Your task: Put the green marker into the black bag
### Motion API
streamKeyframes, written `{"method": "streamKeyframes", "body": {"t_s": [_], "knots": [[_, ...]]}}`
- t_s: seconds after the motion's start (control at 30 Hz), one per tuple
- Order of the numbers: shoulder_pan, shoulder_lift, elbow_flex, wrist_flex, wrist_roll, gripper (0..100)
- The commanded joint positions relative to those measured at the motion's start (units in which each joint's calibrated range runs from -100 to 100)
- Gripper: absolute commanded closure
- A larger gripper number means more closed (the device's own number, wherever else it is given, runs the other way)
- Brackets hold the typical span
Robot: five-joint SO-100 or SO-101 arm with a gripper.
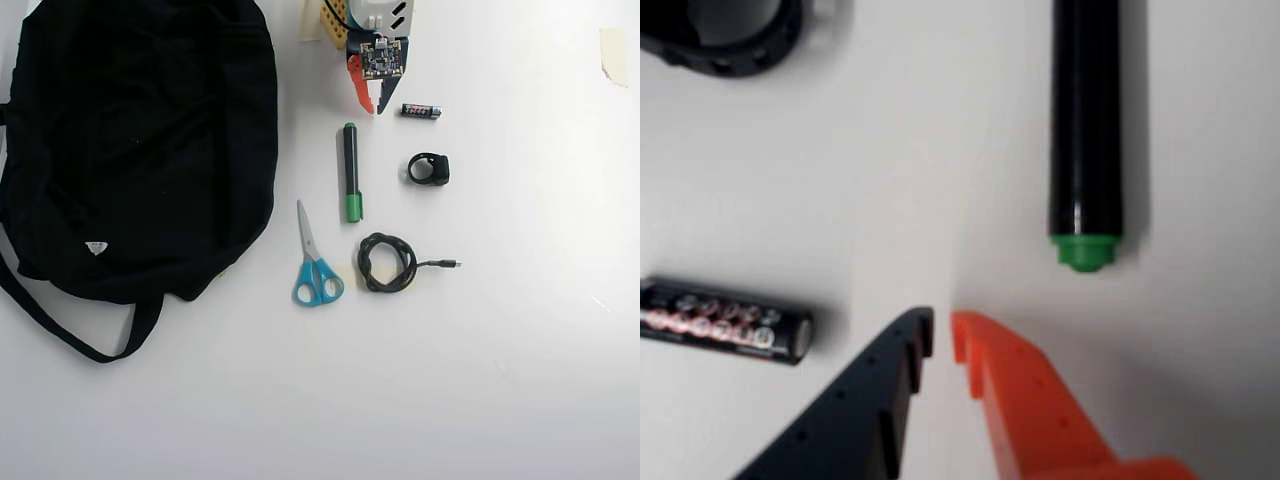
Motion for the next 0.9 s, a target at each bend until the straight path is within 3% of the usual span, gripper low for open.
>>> {"method": "streamKeyframes", "body": {"t_s": [0.0, 0.73, 0.87], "knots": [[0.41, -0.91, 1.64, 1.12, -0.03, 98], [0.41, -0.91, 1.64, 1.03, -0.45, 97], [0.04, -0.83, 0.56, -3.53, -0.71, 97]]}}
